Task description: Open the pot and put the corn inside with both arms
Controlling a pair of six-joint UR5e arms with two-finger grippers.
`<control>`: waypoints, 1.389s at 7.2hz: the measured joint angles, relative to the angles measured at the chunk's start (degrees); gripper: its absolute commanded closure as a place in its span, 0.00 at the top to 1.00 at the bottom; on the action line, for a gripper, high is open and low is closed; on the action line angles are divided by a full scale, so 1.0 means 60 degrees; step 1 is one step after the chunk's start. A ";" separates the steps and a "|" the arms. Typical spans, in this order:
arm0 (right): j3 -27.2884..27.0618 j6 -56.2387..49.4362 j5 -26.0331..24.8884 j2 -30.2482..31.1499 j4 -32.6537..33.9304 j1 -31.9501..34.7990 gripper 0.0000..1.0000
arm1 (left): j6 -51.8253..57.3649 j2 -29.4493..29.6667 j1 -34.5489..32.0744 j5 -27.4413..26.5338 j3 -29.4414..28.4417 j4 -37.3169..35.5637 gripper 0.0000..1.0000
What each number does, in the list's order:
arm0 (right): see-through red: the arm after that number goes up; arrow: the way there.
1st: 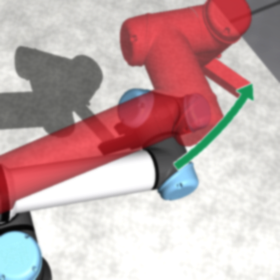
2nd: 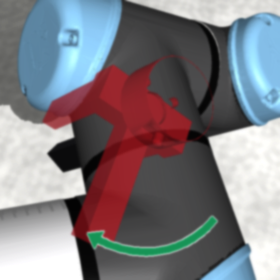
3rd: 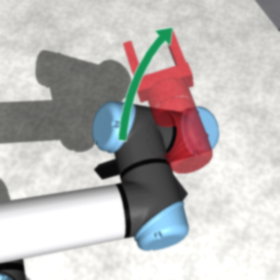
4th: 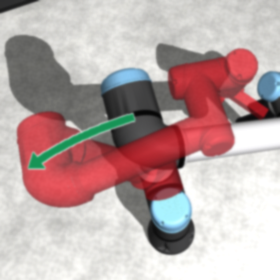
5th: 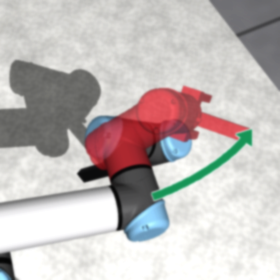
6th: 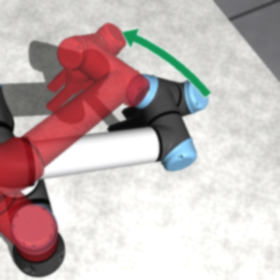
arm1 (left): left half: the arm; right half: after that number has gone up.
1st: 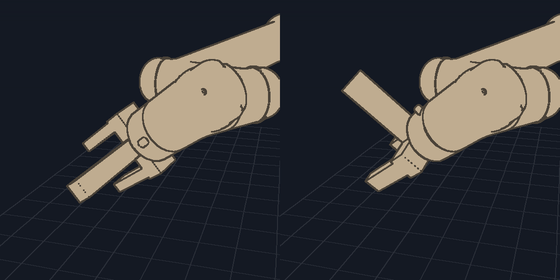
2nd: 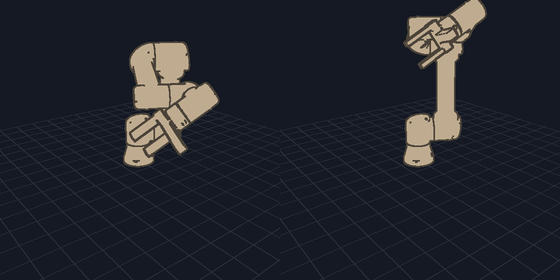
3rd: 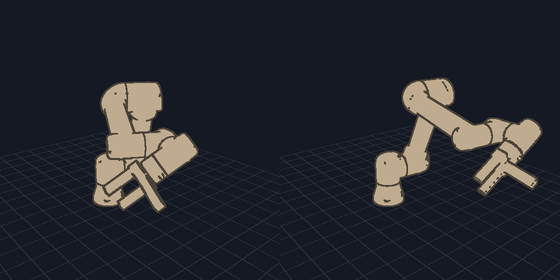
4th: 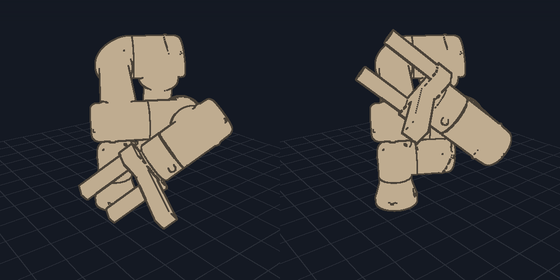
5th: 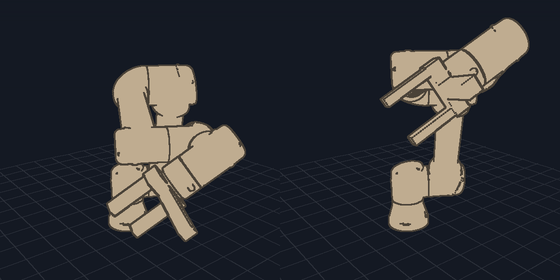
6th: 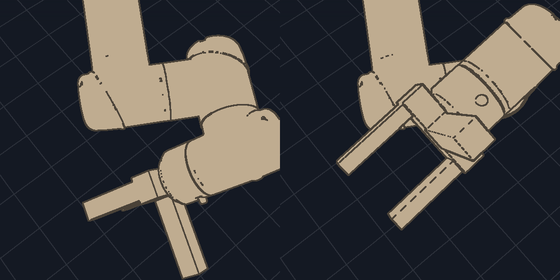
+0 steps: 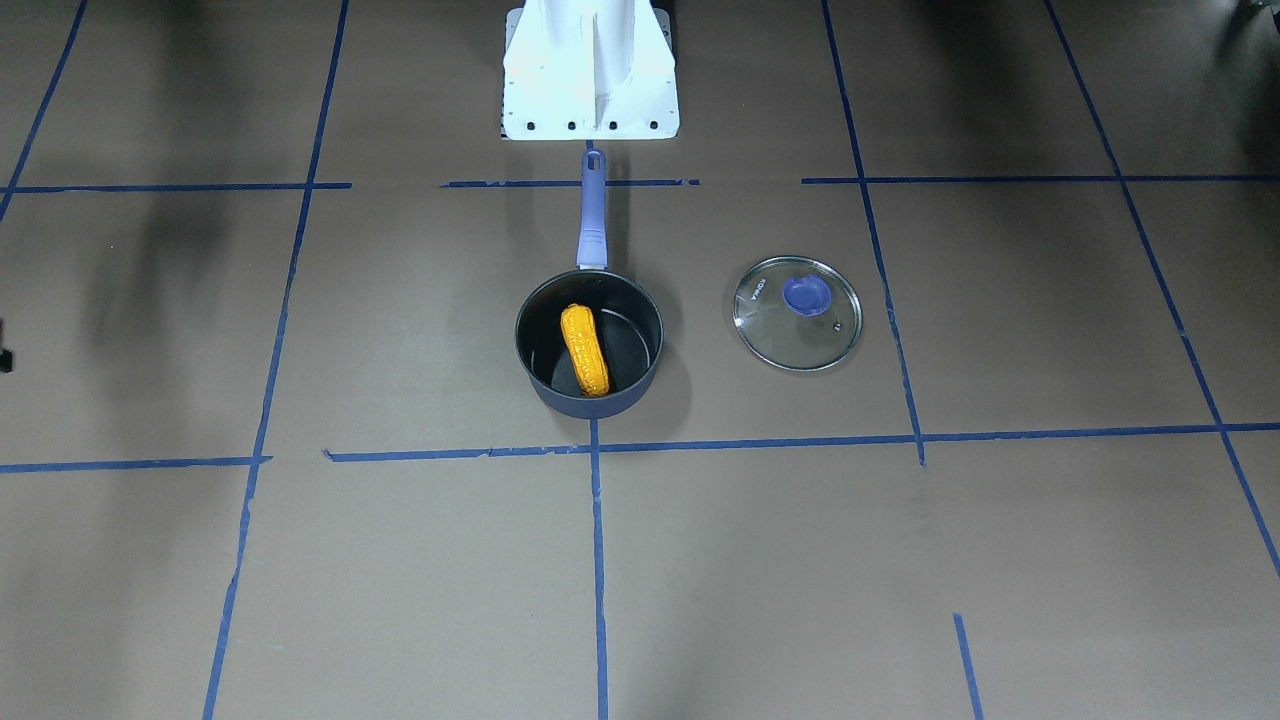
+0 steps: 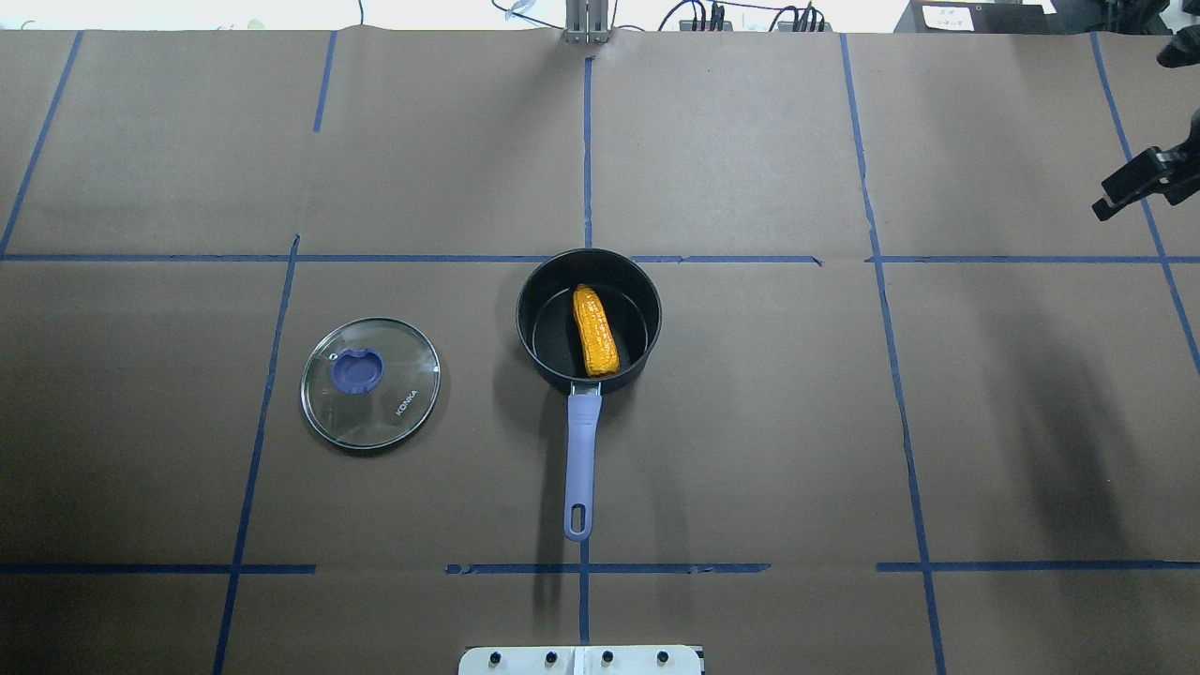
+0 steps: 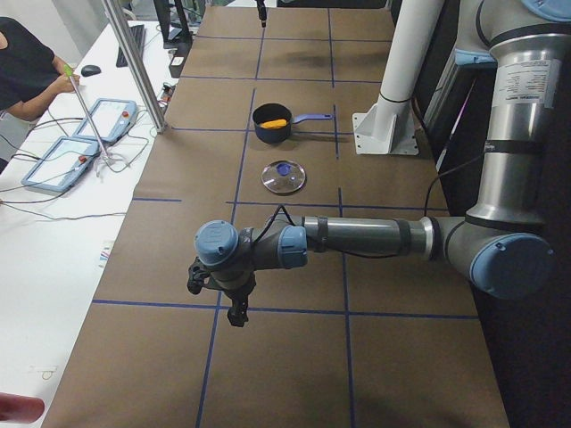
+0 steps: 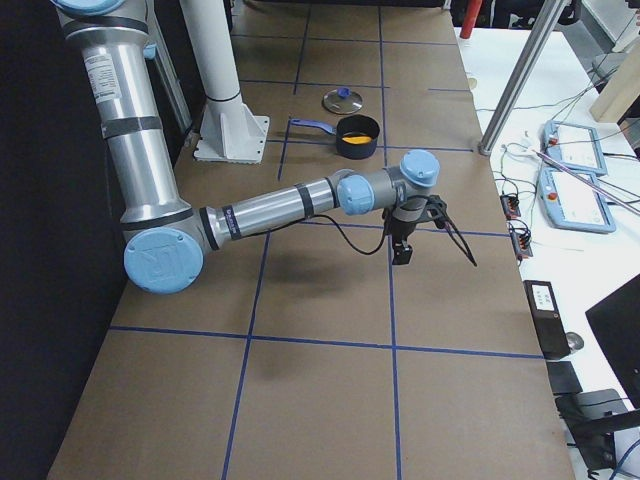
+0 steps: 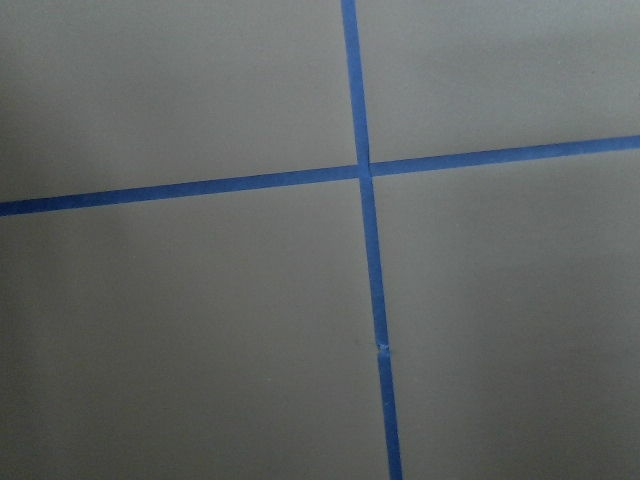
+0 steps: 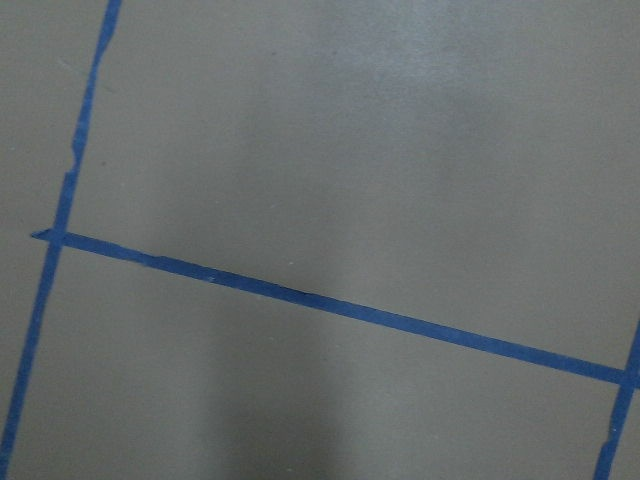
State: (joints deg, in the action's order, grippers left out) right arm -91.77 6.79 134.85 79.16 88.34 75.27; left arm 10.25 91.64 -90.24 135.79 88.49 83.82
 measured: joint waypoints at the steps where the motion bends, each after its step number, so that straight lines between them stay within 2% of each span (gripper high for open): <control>1: 0.0694 -0.0429 0.0203 0.0181 -0.0711 0.0319 0.99 | 0.0003 -0.0040 -0.0004 0.0000 -0.0004 0.0030 1.00; 2: 0.1164 -0.0808 0.0316 0.0387 -0.1080 0.0741 0.99 | 0.0004 -0.0067 -0.0004 0.0000 -0.0002 0.0042 1.00; 4: 0.1420 -0.1021 0.0845 0.1034 -0.1283 0.1675 0.99 | 0.0009 -0.0080 -0.0004 0.0000 0.0001 0.0048 1.00; 8: 0.0867 -0.1003 0.0895 0.1921 -0.1280 0.2596 0.99 | 0.0033 -0.0157 -0.0004 0.0002 0.0022 0.0048 1.00; 10: 0.0584 -0.1013 0.0958 0.2041 -0.0629 0.2941 0.99 | 0.0047 -0.0168 -0.0005 0.0000 0.0023 0.0048 1.00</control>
State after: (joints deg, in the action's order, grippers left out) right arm -88.26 0.71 140.60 91.41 84.56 92.92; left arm 10.53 90.63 -90.26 135.79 88.63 84.11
